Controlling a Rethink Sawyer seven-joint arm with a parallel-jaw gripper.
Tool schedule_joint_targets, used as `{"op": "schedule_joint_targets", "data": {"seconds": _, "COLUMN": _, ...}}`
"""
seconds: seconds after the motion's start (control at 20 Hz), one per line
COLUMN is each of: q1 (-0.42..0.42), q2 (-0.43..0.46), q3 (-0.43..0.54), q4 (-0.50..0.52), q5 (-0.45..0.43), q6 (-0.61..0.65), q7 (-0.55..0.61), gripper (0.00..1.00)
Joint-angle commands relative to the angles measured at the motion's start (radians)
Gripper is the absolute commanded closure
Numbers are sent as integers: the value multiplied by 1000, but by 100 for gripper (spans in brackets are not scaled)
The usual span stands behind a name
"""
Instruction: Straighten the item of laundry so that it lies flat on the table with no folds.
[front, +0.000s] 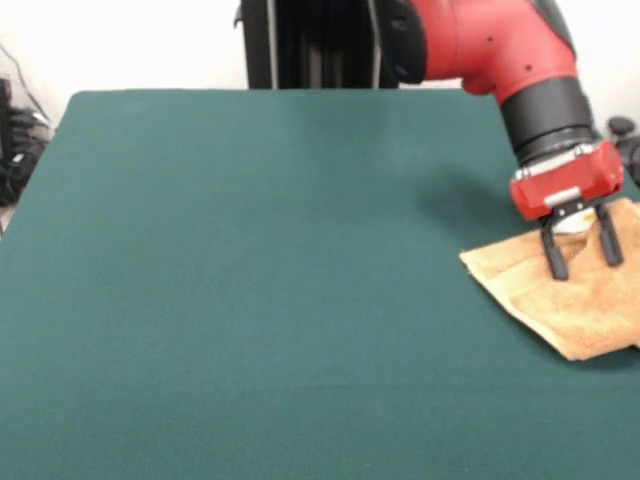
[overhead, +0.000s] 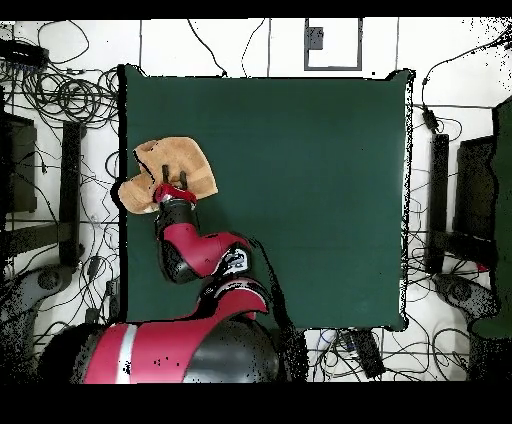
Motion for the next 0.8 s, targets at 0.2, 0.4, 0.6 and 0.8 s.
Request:
{"op": "schedule_joint_targets", "data": {"seconds": 0.2, "q1": 107, "q2": 149, "q3": 19, "q4": -48, "q5": 64, "q6": 455, "q7": -63, "gripper": 0}}
{"op": "schedule_joint_targets", "data": {"seconds": 0.4, "q1": 204, "q2": 153, "q3": -90, "q4": -72, "q5": 154, "q6": 607, "q7": -101, "gripper": 0}}
{"op": "schedule_joint_targets", "data": {"seconds": 0.6, "q1": 301, "q2": 157, "q3": -205, "q4": -119, "q5": 239, "q6": 806, "q7": -109, "gripper": 0}}
{"op": "schedule_joint_targets", "data": {"seconds": 0.8, "q1": 305, "q2": 159, "q3": -229, "q4": -151, "q5": 226, "q6": 894, "q7": -90, "gripper": 0}}
